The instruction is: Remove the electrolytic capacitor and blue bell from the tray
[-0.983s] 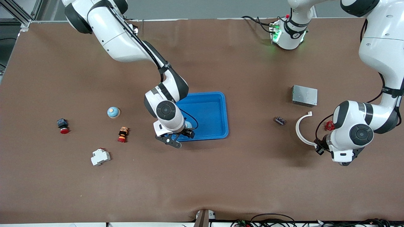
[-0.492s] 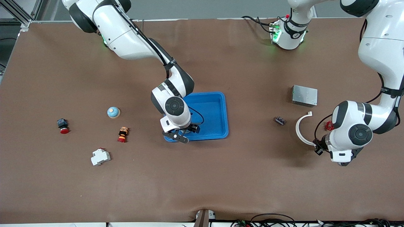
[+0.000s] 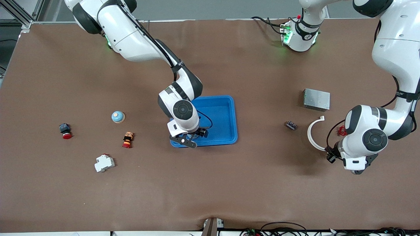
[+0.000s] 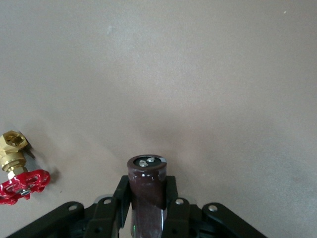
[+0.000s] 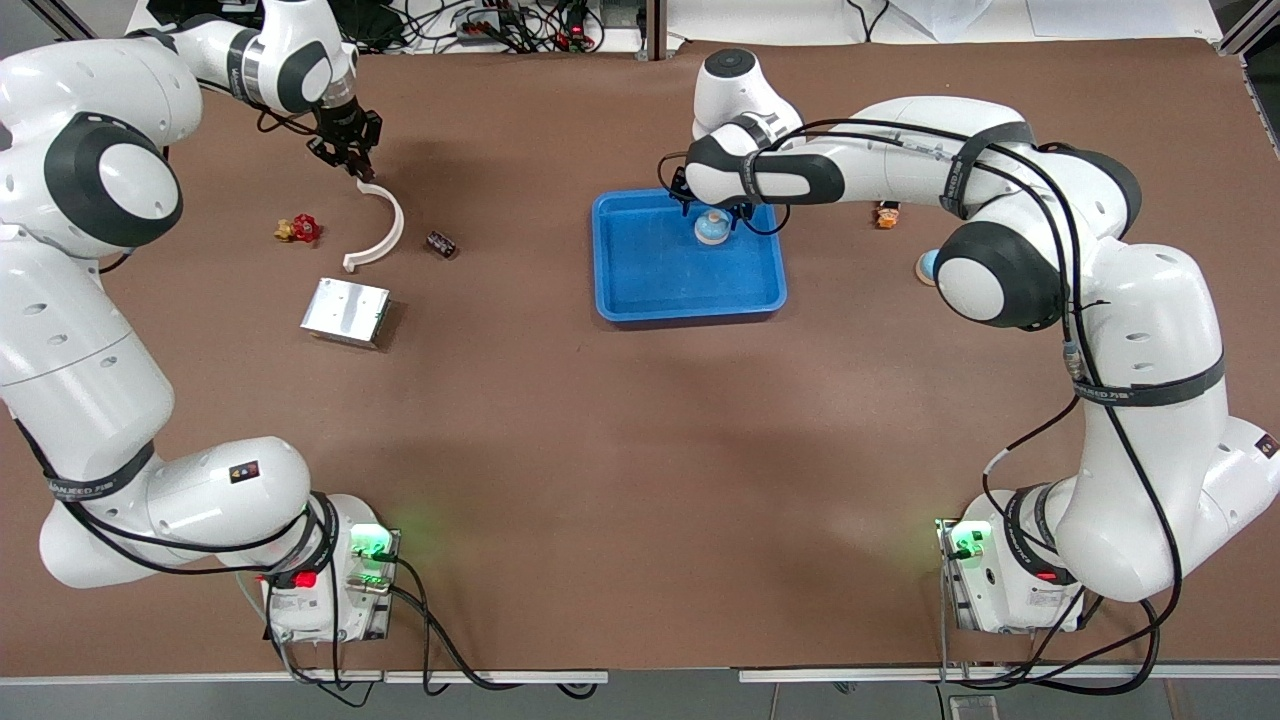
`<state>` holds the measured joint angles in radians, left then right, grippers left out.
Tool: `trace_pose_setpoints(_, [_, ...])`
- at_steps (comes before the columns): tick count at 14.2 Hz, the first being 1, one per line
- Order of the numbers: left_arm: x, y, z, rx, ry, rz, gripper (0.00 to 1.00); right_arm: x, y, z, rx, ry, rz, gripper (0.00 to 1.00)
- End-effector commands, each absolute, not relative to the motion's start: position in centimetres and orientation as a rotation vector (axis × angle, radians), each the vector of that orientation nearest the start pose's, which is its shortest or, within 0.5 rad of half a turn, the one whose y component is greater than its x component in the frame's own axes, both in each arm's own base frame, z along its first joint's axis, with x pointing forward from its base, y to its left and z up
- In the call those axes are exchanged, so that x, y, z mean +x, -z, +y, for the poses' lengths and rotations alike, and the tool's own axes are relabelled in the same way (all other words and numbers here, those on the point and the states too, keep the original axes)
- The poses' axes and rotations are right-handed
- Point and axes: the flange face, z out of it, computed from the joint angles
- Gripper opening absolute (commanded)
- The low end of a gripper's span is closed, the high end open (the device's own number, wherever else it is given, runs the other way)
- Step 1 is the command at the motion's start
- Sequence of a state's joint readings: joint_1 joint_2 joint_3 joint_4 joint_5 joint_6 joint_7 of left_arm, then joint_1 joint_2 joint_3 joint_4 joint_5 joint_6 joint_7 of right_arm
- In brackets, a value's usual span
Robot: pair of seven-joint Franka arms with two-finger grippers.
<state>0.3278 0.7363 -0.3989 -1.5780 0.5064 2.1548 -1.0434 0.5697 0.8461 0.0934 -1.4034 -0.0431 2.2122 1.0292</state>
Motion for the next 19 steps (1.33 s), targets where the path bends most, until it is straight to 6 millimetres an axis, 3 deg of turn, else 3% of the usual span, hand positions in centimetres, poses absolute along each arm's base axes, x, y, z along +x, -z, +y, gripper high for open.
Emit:
trace_pose_setpoints(1, [69.3, -21.9, 0.7, -2.789, -0.005, -1.082, 0.0, 58.1, -19.4, 43.6, -3.106, -0.065, 0.57, 1.0])
trace_pose_setpoints(3, [69.2, -21.5, 0.5, -2.79, -0.014, -1.082, 0.0, 58.1, -19.4, 43.6, -3.104, -0.064, 0.57, 1.0])
trace_pose_setpoints(4, [69.2, -21.4, 0.6, -2.789, -0.014, -1.082, 0.0, 58.1, -19.4, 43.6, -3.104, -0.064, 0.57, 0.87])
trace_pose_setpoints(5, [69.3, -21.4, 0.6, -2.792, -0.008, -1.081, 0.0, 58.1, -19.4, 43.6, -3.104, -0.065, 0.568, 0.57])
trace_pose_setpoints(6, [69.4, -21.5, 0.6, -2.795, -0.001, -1.075, 0.0, 58.2, -19.5, 43.6, -3.101, -0.065, 0.574, 0.16])
trace_pose_setpoints(7, [69.4, -21.7, 0.7, -2.795, 0.005, -1.07, 0.0, 58.2, -19.5, 43.5, -3.094, -0.069, 0.597, 0.0])
trace_pose_setpoints(9, [69.7, -22.3, 1.0, -2.801, 0.039, -0.99, 0.0, 58.4, -19.8, 43.3, -3.092, -0.074, 0.603, 0.0])
trace_pose_setpoints(11, [69.7, -22.3, 2.6, -2.828, 0.037, -0.857, 0.0, 58.3, -20.2, 43.0, -3.112, -0.117, 0.617, 0.0])
trace_pose_setpoints(14, [69.5, -23.3, 3.4, -2.825, 0.042, -0.825, 0.0, 58.0, -21.3, 42.3, -3.144, -0.212, 0.647, 0.0])
trace_pose_setpoints(17, [67.6, -21.1, 5.5, -2.823, -0.046, -0.769, 0.0, 59.2, -24.0, 40.9, -3.119, -0.382, 0.762, 0.0])
trace_pose_setpoints(19, [66.6, -20.6, 5.2, -2.814, -0.076, -0.765, 0.0, 61.5, -26.0, 38.0, -3.105, -0.444, 0.799, 0.0])
